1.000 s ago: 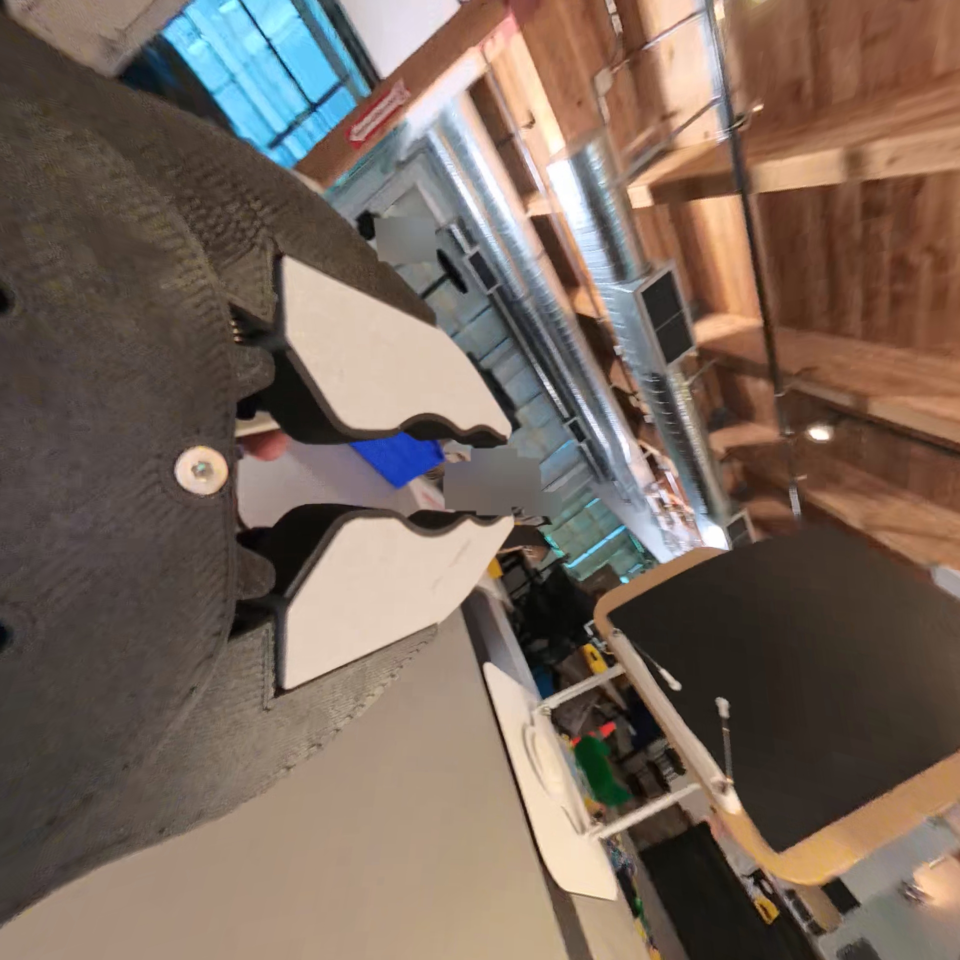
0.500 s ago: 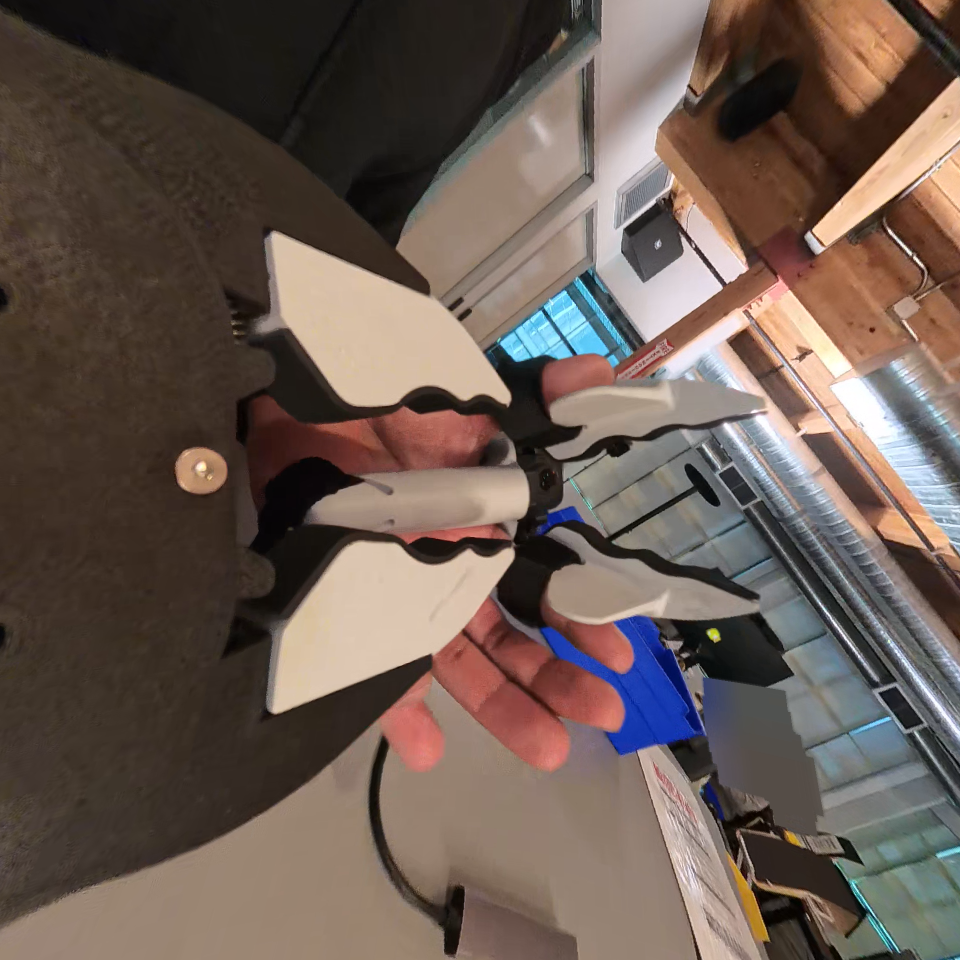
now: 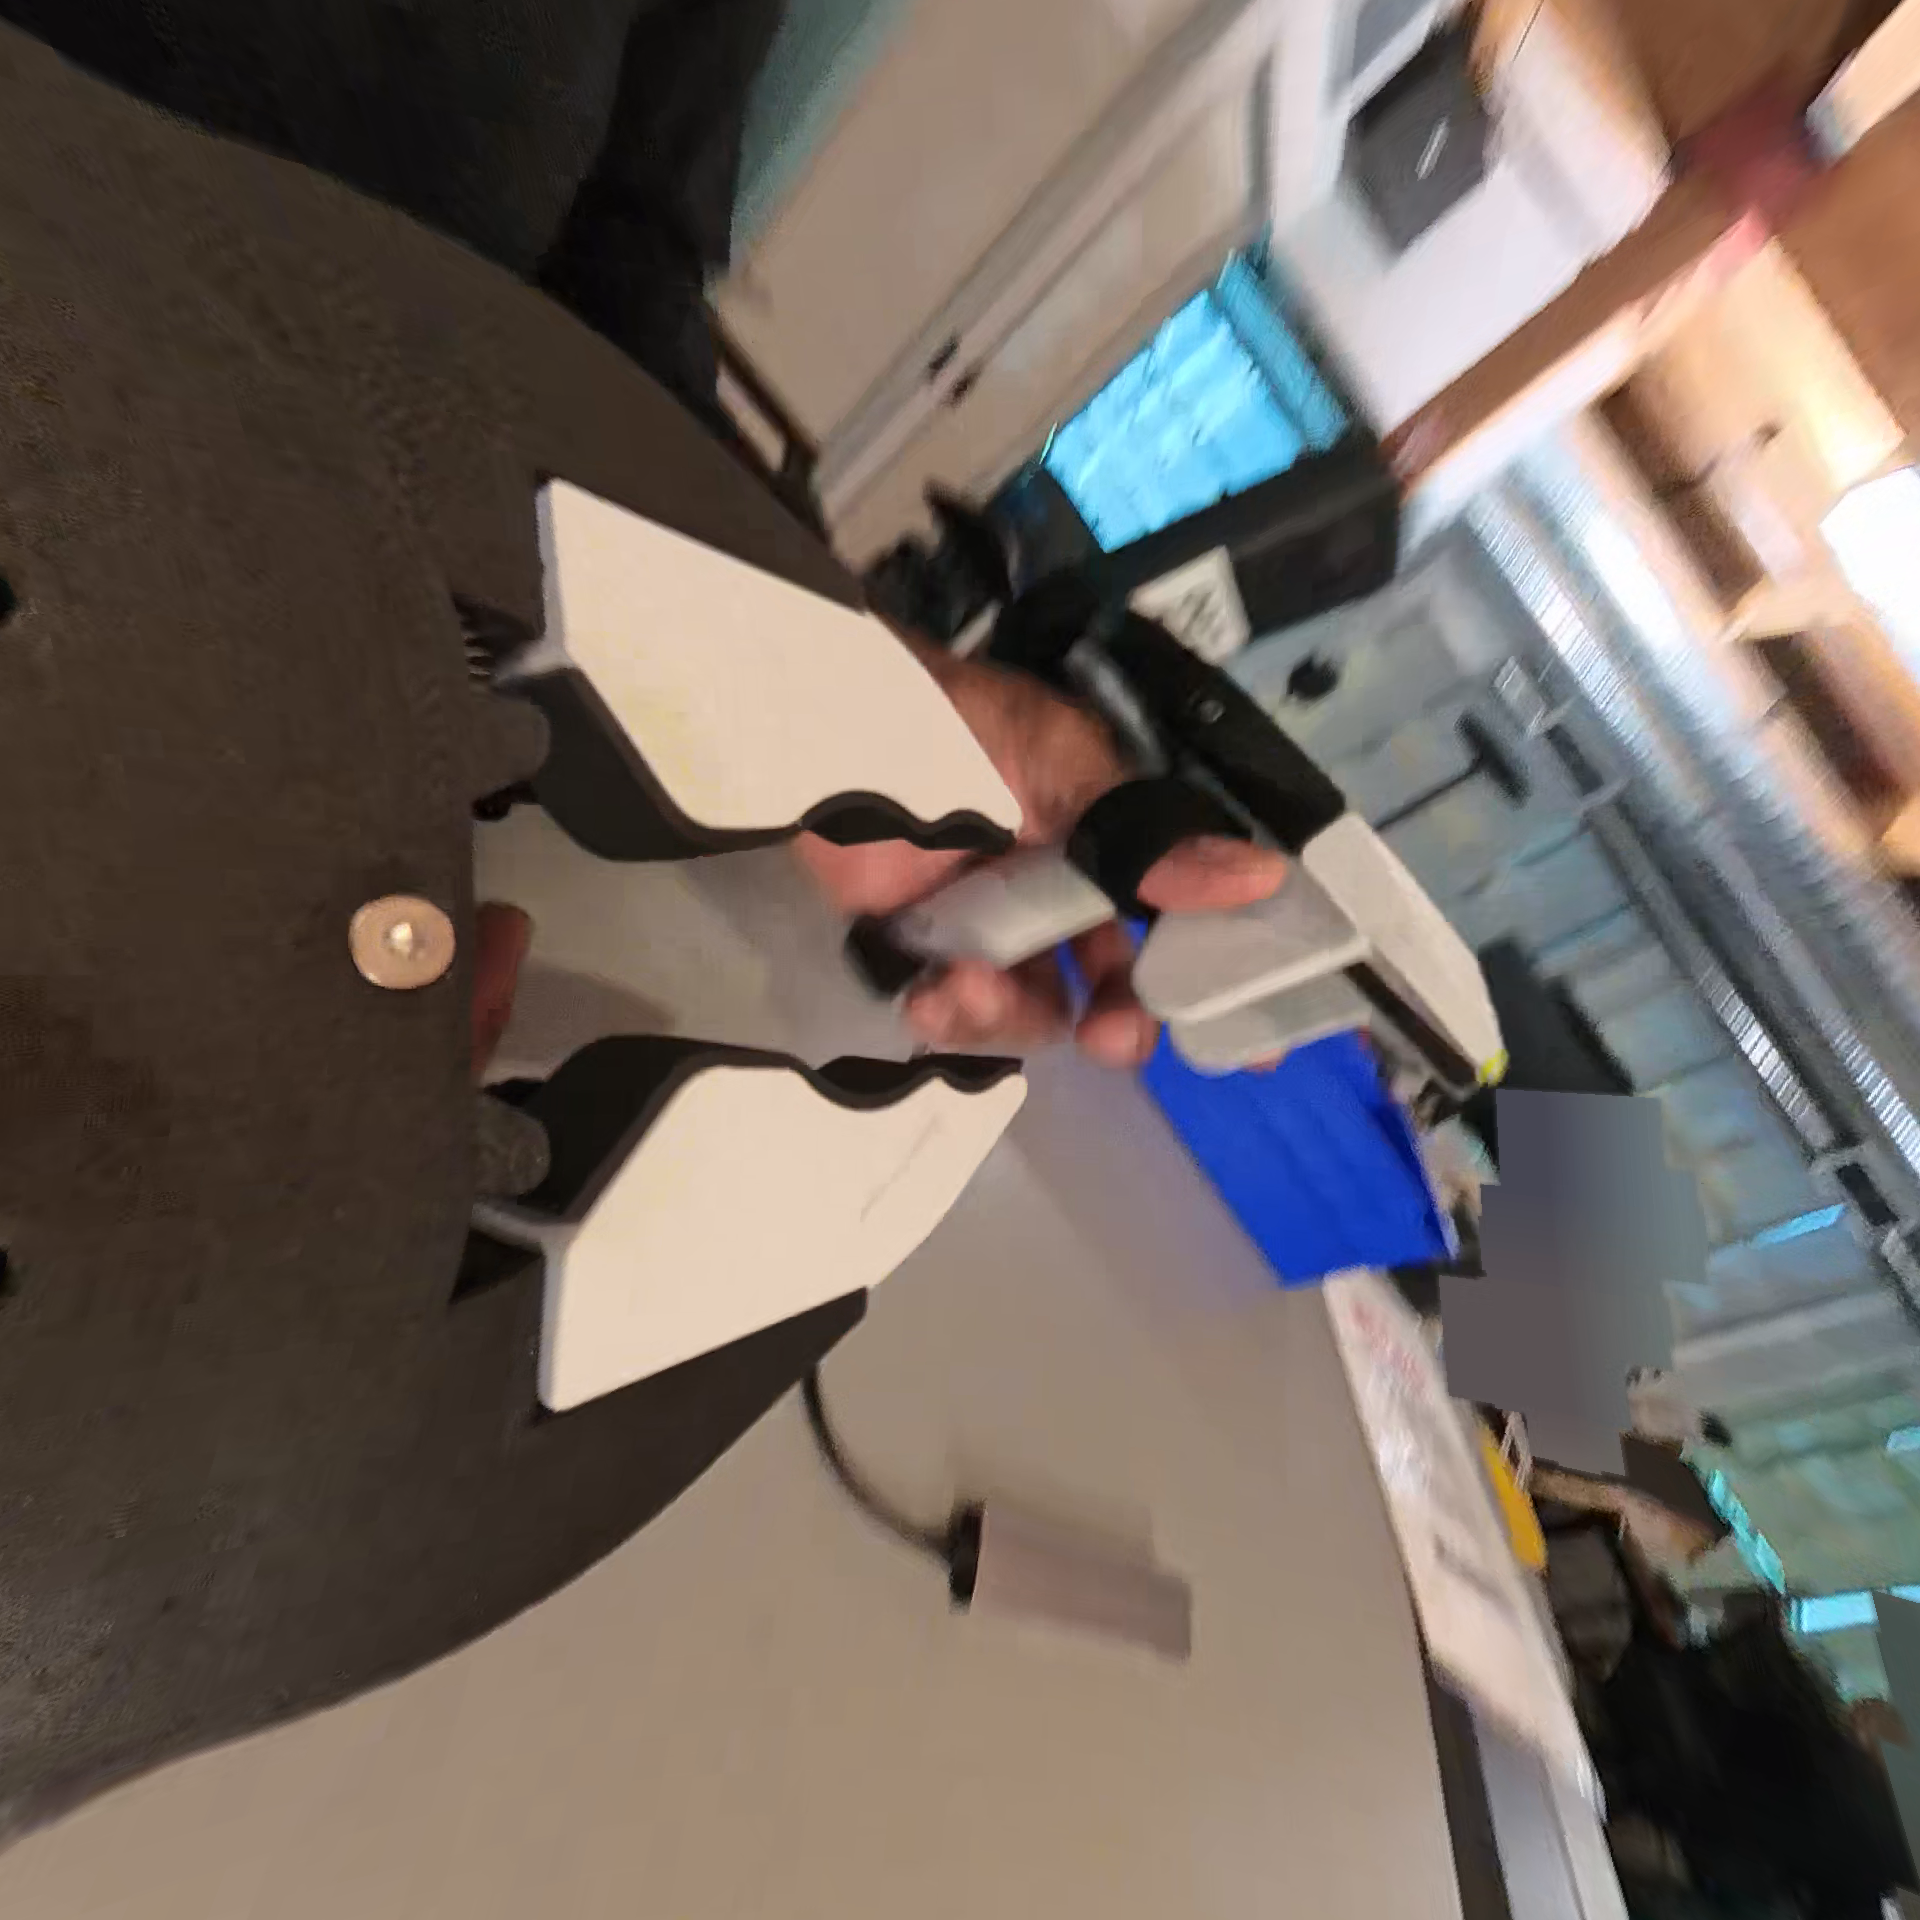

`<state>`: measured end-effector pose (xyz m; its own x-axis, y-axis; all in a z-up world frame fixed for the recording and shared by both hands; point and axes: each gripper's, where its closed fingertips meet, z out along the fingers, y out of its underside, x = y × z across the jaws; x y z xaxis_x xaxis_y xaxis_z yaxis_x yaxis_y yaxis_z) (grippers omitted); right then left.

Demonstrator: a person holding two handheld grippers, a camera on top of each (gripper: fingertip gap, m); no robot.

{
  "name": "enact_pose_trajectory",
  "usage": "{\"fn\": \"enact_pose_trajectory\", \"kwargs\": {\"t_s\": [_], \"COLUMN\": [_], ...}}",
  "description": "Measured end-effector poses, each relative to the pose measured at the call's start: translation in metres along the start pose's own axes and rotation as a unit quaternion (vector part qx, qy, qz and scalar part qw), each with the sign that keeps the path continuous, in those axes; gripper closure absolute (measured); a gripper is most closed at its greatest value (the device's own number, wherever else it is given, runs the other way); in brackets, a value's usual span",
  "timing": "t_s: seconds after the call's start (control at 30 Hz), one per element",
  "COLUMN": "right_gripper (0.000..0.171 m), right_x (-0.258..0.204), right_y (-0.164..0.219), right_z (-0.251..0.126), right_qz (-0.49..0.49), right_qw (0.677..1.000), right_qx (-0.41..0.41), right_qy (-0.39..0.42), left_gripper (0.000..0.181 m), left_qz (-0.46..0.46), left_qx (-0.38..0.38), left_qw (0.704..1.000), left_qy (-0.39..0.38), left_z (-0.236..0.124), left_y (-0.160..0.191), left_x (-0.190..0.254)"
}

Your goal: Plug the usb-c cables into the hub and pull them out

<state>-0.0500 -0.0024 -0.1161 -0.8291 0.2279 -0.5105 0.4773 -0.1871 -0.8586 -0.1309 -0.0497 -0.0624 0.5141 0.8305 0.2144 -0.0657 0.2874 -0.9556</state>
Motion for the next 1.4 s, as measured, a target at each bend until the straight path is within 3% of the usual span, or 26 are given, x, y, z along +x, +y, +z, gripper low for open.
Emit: {"fn": "enact_pose_trajectory", "kwargs": {"t_s": [0.1, 0.17, 0.23, 0.4, 0.67, 0.93, 1.07, 1.23, 1.4], "right_gripper": [0.134, 0.129, 0.119, 0.111, 0.099, 0.098, 0.107, 0.148, 0.149], "right_x": [0.052, 0.082, 0.104, 0.138, 0.164, 0.173, 0.173, 0.168, 0.168], "right_y": [0.004, 0.004, 0.008, 0.019, 0.045, 0.042, 0.042, 0.043, 0.040], "right_z": [-0.007, -0.011, -0.010, 0.011, 0.045, 0.059, 0.063, 0.069, 0.066], "right_qz": [-0.097, -0.137, -0.146, -0.146, -0.165, -0.140, -0.127, -0.152, -0.195], "right_qw": [0.981, 0.956, 0.934, 0.903, 0.857, 0.858, 0.858, 0.851, 0.836], "right_qx": [-0.084, -0.143, -0.204, -0.291, -0.378, -0.369, -0.370, -0.379, -0.385], "right_qy": [0.148, 0.219, 0.254, 0.280, 0.308, 0.330, 0.334, 0.331, 0.338], "left_gripper": [0.158, 0.146, 0.141, 0.139, 0.138, 0.136, 0.134, 0.134, 0.134], "left_qz": [0.119, 0.140, 0.128, 0.051, 0.037, 0.064, 0.066, 0.059, 0.052], "left_qx": [-0.193, -0.308, -0.370, -0.411, -0.460, -0.467, -0.469, -0.468, -0.466], "left_qw": [0.972, 0.936, 0.911, 0.898, 0.874, 0.868, 0.869, 0.872, 0.875], "left_qy": [-0.062, -0.102, -0.127, -0.152, -0.155, -0.154, -0.146, -0.133, -0.120], "left_z": [-0.009, -0.025, -0.041, -0.056, -0.057, -0.057, -0.057, -0.056, -0.057], "left_y": [0.042, 0.071, 0.092, 0.119, 0.136, 0.139, 0.139, 0.140, 0.140], "left_x": [-0.053, -0.090, -0.115, -0.137, -0.141, -0.138, -0.136, -0.133, -0.129]}}
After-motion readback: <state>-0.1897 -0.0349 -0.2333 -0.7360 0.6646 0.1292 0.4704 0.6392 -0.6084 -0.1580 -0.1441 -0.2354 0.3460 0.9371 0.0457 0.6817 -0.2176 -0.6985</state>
